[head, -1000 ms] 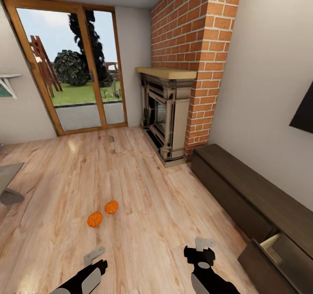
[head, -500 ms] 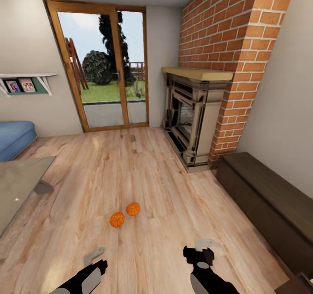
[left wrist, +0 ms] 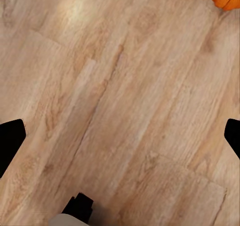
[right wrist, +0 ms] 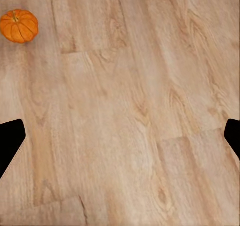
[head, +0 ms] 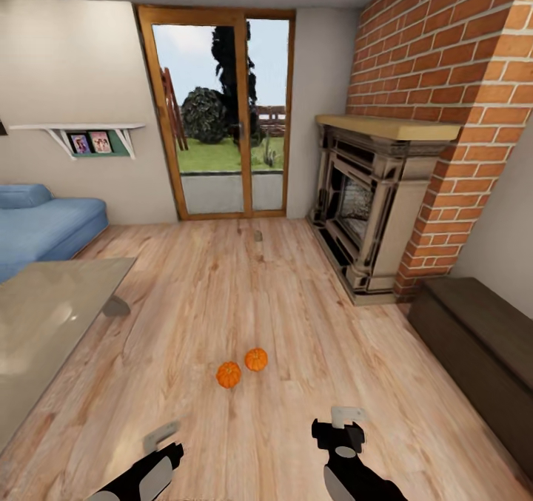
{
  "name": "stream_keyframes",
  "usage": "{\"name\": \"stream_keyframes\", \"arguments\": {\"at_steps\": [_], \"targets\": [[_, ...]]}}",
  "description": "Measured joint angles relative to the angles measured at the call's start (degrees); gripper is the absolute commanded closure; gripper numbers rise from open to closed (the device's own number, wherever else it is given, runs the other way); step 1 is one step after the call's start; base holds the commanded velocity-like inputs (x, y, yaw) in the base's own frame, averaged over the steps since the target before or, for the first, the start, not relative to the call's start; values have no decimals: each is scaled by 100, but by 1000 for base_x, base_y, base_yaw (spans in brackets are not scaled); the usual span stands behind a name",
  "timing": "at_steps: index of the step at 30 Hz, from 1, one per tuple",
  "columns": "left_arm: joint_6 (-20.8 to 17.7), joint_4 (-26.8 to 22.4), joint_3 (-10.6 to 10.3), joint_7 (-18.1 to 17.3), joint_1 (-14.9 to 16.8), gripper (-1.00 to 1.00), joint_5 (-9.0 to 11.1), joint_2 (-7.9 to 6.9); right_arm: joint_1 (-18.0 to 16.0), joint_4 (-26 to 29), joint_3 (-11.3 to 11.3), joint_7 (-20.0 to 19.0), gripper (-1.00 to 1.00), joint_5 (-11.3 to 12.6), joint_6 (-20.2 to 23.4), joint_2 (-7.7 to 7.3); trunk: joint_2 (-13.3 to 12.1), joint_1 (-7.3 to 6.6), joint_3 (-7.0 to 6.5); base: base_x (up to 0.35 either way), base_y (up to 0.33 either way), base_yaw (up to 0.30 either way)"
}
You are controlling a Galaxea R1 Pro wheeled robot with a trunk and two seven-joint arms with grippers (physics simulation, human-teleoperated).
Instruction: Place each of the two pumpkins and all three candles from the living room inside a cabinet in the living room (use any cabinet), then make sure every cabinet is closed, and position the cauldron so it is next to a table in the living room.
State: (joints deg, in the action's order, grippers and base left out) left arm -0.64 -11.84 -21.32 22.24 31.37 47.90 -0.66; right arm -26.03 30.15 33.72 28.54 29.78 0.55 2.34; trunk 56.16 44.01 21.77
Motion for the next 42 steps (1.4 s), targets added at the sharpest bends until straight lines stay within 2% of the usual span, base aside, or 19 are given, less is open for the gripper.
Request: {"name": "stream_keyframes", "arguments": {"at_steps": [21,31,42], "targets": [[0,0,0,-1,-1,-100,-1,0,0,-1,1,0,-100,0,0,0,0,0,0,3,0,281],[0,0,0,0,-1,-100,-1,0,0,2,2,0,-100,0,0,0,0,-2,0,130,3,278],[0,1,1,1,0,-100,-2,9,1,3,-1,-1,-100,2,0,-1,0,-3,0,255,140,44]]}}
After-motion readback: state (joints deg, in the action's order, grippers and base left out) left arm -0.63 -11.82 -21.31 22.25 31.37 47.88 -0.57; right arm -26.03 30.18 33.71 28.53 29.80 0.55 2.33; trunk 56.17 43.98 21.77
